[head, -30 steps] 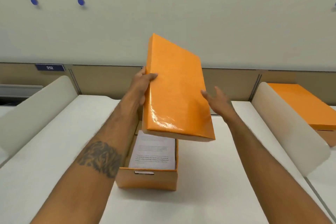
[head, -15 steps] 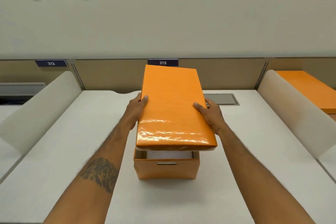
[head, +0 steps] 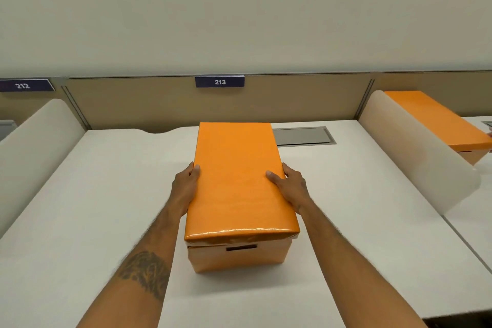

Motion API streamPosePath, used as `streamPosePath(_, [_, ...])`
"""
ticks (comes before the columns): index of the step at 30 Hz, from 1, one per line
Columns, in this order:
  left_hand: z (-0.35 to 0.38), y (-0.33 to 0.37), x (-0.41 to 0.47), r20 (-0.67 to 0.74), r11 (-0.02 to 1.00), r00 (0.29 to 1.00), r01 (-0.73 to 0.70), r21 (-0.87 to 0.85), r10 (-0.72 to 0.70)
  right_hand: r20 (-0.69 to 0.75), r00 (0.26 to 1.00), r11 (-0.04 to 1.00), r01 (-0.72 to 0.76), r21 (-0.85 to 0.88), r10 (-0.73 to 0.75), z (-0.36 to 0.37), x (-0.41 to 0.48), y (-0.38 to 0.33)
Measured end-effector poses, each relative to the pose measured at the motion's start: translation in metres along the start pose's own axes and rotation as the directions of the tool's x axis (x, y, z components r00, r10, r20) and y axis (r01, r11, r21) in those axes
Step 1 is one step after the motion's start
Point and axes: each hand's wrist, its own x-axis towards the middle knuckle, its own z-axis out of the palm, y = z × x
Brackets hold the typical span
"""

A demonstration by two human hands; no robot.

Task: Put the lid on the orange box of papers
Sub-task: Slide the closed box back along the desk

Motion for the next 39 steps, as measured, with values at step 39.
streamPosePath(39, [0.01, -0.05, 0.011, -0.083, 0.996, 0.996, 0.025, -0.086, -0.033, -0.014, 0.999, 0.998, -0.04, -0.053, 0.039, 0.032, 0.028, 0.043])
